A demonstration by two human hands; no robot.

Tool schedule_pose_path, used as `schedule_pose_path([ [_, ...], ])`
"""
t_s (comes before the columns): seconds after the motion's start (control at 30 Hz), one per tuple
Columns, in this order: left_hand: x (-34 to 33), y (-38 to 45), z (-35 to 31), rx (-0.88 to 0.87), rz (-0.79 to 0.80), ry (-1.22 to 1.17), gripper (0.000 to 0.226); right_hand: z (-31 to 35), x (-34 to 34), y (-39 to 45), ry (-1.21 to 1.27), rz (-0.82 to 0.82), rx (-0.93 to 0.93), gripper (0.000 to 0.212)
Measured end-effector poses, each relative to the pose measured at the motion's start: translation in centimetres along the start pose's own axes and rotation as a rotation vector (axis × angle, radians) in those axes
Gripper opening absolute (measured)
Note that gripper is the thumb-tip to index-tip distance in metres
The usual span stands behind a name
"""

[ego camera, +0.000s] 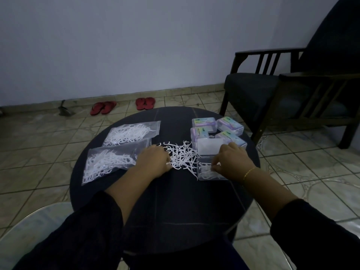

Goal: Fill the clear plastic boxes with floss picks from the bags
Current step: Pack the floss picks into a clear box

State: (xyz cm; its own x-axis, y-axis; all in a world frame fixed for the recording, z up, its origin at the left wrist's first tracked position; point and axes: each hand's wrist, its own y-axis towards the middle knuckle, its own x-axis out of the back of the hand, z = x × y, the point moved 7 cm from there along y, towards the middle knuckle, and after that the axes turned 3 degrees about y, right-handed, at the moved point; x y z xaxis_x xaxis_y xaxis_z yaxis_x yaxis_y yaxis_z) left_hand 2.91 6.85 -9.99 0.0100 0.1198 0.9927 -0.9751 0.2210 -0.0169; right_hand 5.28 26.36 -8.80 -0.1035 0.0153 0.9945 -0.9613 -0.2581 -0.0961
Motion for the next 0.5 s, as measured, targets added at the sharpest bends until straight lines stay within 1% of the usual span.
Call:
schedule_pose_path([
  [0.13, 0.0, 0.0, -0.1, 0.010, -0.012, -0.028, 0.020, -0.1, 0.2, 0.0, 0.002, -0.034, -0.023, 0.032],
  [0.2, 0.0, 0.0, -0.1, 0.018, 0.006, -0.048, 0.027, -0.1, 0.3, 0.0, 0.033, -0.055, -0.019, 0.032],
  [0.23, 0.0, -0.1, -0.1, 0.026, 0.015, -0.048, 0.035, 0.0, 0.4, -0.1, 0.056, -0.069, -0.011, 0.032],
  [0.3, 0.1, -0.1, 0.0, 0.036, 0.036, -0.012, 0.049, 0.5, 0.8, -0.2, 0.104, -0.098, 0.014, 0.031],
  [0.33, 0.2, -0.1, 0.0, 0.041, 0.047, 0.018, 0.053, 1.0, 1.0, -0.2, 0.117, -0.117, 0.036, 0.032],
  [0.5, 0.6, -0.1, -0.1, 0.040, 0.091, 0.096, 0.055, 4.6, 1.9, 0.6, 0.048, -0.207, 0.206, 0.031],
])
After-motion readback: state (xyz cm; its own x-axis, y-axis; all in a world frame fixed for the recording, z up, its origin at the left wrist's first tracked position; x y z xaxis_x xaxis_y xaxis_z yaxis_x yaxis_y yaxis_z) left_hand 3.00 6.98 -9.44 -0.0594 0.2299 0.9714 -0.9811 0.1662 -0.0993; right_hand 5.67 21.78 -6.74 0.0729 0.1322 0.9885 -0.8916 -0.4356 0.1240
